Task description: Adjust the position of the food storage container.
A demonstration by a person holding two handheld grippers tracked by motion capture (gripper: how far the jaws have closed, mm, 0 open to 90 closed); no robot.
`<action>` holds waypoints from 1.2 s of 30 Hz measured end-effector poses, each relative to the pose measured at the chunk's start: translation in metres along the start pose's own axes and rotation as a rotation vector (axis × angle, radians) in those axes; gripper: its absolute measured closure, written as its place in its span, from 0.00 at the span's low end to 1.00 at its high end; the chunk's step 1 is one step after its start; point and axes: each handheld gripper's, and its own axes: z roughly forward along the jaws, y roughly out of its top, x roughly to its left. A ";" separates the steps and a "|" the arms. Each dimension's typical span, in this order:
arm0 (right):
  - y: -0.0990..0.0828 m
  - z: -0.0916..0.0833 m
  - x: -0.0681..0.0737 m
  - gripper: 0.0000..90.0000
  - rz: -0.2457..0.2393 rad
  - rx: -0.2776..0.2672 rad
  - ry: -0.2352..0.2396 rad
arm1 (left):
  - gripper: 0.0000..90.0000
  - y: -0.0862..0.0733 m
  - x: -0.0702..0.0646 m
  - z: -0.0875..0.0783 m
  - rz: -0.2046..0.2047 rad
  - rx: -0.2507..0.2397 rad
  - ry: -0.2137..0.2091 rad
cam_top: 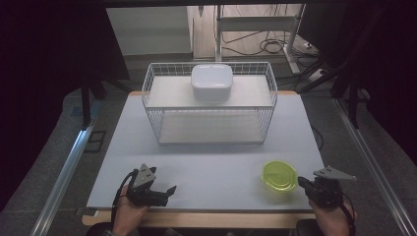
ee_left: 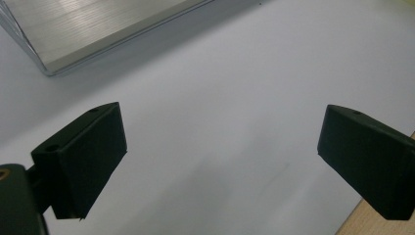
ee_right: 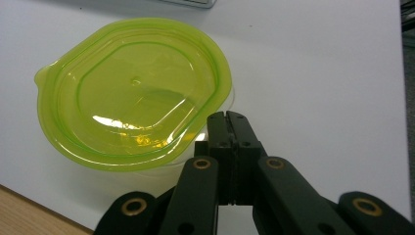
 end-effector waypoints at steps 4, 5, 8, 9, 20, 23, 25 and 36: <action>0.003 0.006 0.006 1.00 -0.012 0.004 0.018 | 0.04 0.000 0.000 0.001 0.000 0.003 -0.001; 0.004 0.007 0.007 1.00 -0.013 0.005 0.022 | 0.04 0.000 0.000 0.001 0.001 0.003 -0.001; 0.007 0.011 0.011 1.00 -0.022 0.007 0.034 | 0.04 0.000 -0.001 0.001 0.002 0.007 -0.002; 0.008 0.012 0.012 1.00 -0.027 0.006 0.036 | 0.04 0.000 -0.001 0.002 0.002 0.009 -0.004; 0.020 0.028 0.023 1.00 -0.049 0.017 0.075 | 0.04 0.000 -0.001 0.003 0.004 0.021 -0.003; 0.021 0.032 0.026 1.00 -0.046 0.021 0.093 | 0.04 0.000 -0.001 0.004 0.005 0.023 -0.003; 0.022 0.034 0.029 1.00 -0.051 0.021 0.103 | 0.04 0.000 -0.001 0.004 0.005 0.024 -0.004; 0.022 0.044 0.034 1.00 -0.044 0.059 0.116 | 0.04 0.000 -0.001 0.004 0.006 0.025 -0.004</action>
